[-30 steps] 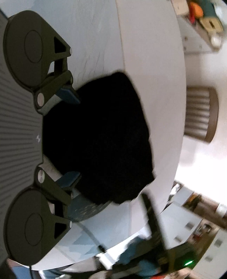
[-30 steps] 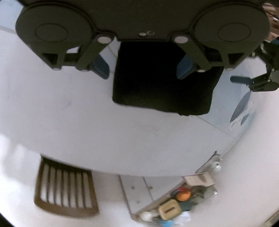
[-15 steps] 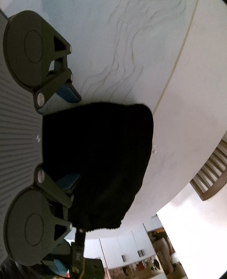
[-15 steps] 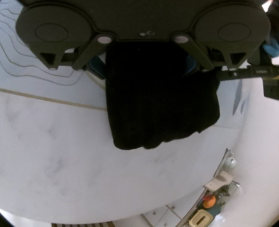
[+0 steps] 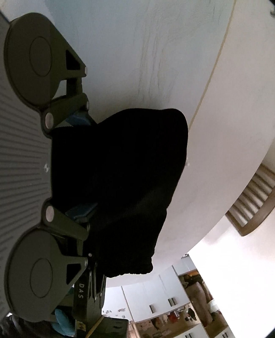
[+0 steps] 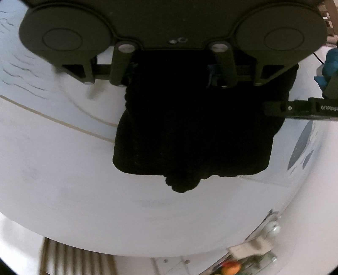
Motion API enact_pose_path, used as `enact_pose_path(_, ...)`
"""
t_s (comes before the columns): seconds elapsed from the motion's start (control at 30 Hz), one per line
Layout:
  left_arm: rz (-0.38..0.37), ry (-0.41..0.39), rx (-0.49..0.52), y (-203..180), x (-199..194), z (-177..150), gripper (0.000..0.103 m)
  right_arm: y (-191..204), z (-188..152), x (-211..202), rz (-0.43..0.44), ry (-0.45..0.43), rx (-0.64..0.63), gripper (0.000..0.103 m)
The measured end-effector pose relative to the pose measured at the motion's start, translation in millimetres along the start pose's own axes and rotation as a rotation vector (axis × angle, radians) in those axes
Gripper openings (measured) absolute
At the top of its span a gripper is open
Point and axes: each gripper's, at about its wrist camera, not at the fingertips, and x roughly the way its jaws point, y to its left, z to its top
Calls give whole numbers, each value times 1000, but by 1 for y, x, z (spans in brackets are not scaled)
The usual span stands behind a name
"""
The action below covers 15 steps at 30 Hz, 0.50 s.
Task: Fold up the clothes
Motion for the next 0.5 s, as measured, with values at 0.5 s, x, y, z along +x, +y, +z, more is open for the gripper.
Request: enact_pose_path(0.5,195,-124,-70,214,-141,53,70,255,104,128,32,49,-251,103)
